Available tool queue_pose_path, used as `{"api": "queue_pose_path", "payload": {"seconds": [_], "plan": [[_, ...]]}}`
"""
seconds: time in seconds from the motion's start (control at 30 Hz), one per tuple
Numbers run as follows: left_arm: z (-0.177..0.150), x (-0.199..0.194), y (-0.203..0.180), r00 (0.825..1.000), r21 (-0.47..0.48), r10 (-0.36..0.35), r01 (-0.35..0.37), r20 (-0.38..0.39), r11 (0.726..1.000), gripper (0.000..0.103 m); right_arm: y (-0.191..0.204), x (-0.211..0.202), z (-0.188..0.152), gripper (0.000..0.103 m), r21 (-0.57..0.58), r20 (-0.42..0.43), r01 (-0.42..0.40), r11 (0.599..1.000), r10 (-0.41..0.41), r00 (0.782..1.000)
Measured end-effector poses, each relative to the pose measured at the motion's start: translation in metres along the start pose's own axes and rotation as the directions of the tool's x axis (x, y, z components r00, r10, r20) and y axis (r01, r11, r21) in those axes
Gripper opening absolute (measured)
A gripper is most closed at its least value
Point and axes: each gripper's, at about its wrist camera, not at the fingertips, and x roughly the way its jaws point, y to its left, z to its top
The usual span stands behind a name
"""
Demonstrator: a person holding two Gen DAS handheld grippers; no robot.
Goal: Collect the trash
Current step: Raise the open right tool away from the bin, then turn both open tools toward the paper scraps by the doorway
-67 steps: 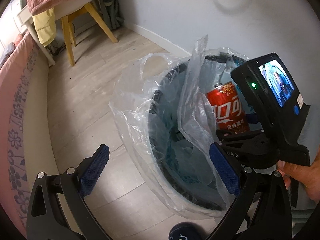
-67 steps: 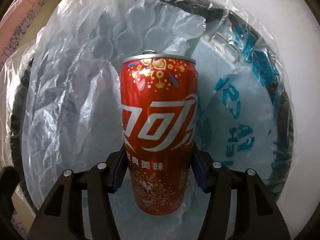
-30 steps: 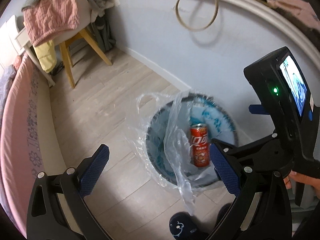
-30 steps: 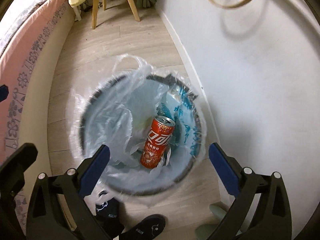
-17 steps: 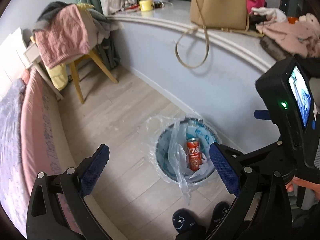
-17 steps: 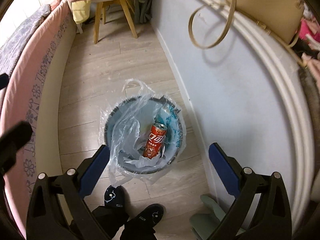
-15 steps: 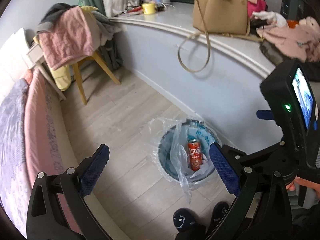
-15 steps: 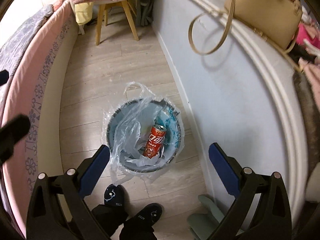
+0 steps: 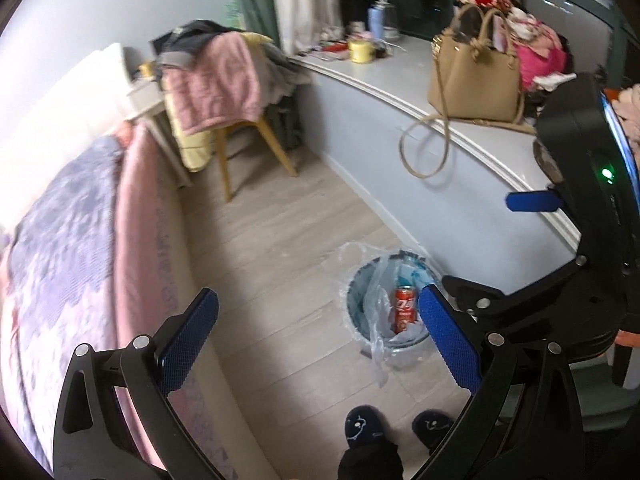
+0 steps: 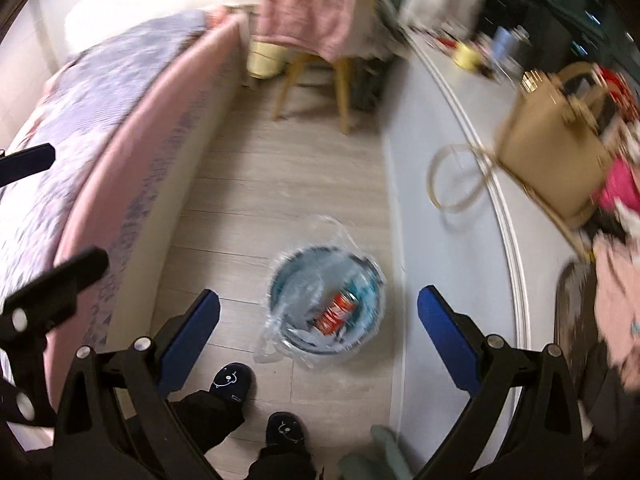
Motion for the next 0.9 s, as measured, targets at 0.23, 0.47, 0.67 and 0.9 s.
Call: {"api": "queue_pose_path", "payload": {"seconds": [0.23, 0.47, 0.67, 0.9], "plan": [[-0.049, -0.072, 0.011, 0.982, -0.266, 0.165, -0.183, -0.089, 0.947, 0.097, 0.053, -0.043, -0.01, 0.096, -0.284, 0.009, -0.151, 0.947, 0.16, 0.987], [-0.126, -0.151, 0.033, 0.928, -0.479, 0.311, -0.373, -0.207, 0.795, 0.097, 0.138, -0.081, -0.031, 0.096, -0.505, -0.029, -0.285, 0.815, 0.314, 0.949], [-0.207, -0.224, 0.058, 0.864, -0.614, 0.417, -0.497, -0.283, 0.613, 0.097, 0.234, -0.115, -0.07, 0.096, -0.683, -0.074, -0.349, 0.642, 0.414, 0.907], [-0.314, -0.305, 0.073, 0.799, -0.674, 0.476, -0.581, -0.368, 0.456, 0.097, 0.347, -0.159, -0.143, 0.096, -0.792, -0.136, -0.373, 0.484, 0.455, 0.88]]}}
